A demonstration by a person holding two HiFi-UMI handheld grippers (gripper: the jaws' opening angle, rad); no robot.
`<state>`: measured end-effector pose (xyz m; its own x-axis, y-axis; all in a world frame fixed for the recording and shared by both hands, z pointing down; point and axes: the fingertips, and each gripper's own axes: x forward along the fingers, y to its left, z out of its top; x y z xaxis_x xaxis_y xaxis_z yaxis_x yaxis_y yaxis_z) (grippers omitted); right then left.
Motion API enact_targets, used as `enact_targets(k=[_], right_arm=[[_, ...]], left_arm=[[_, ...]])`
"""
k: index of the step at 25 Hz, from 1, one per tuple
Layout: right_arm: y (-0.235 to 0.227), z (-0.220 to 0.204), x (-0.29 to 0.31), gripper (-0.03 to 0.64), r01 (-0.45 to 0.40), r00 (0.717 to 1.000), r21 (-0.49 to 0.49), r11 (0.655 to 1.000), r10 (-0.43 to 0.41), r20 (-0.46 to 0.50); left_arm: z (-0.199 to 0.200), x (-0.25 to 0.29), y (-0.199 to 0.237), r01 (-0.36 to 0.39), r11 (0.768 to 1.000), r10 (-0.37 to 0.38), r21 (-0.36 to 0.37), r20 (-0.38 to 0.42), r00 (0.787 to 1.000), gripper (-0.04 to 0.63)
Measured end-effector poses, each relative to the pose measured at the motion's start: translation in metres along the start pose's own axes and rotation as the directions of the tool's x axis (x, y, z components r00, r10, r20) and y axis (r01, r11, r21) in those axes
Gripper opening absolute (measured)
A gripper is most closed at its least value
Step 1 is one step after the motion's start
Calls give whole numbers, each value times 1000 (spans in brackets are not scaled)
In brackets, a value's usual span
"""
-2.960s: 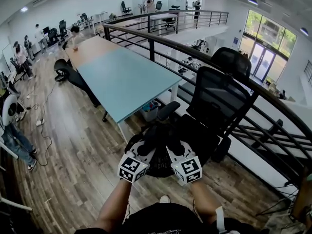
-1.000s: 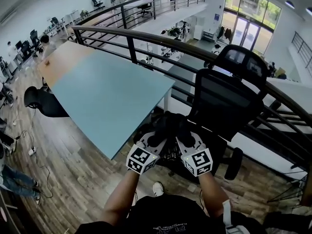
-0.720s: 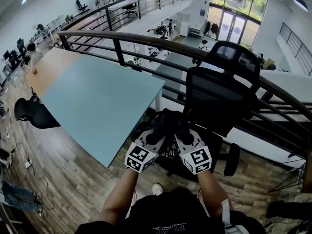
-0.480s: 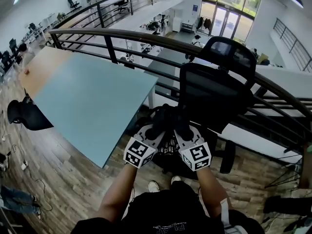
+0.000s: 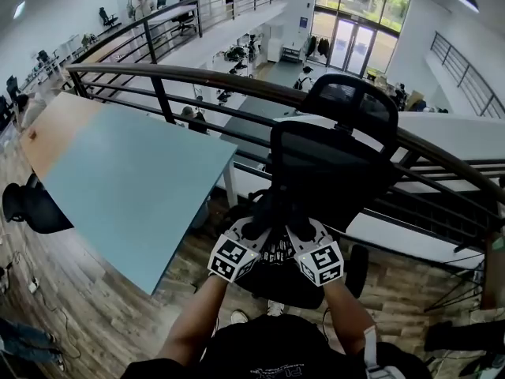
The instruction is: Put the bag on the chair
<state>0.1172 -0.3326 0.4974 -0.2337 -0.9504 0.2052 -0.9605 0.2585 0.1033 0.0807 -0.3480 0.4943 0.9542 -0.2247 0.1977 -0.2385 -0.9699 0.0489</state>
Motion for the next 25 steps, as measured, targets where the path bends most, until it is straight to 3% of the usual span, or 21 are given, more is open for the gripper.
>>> enact_targets(k=[12, 25], right_arm=[[-69, -48, 9, 38, 42, 997, 73, 996, -37, -71], [-107, -125, 46, 38, 3, 983, 133, 991, 21, -182]], left_arm=[[-31, 83, 4, 65, 997, -69, -49, -88, 994, 34], [-99, 151, 29, 73, 994, -87, -78, -191, 978, 34]])
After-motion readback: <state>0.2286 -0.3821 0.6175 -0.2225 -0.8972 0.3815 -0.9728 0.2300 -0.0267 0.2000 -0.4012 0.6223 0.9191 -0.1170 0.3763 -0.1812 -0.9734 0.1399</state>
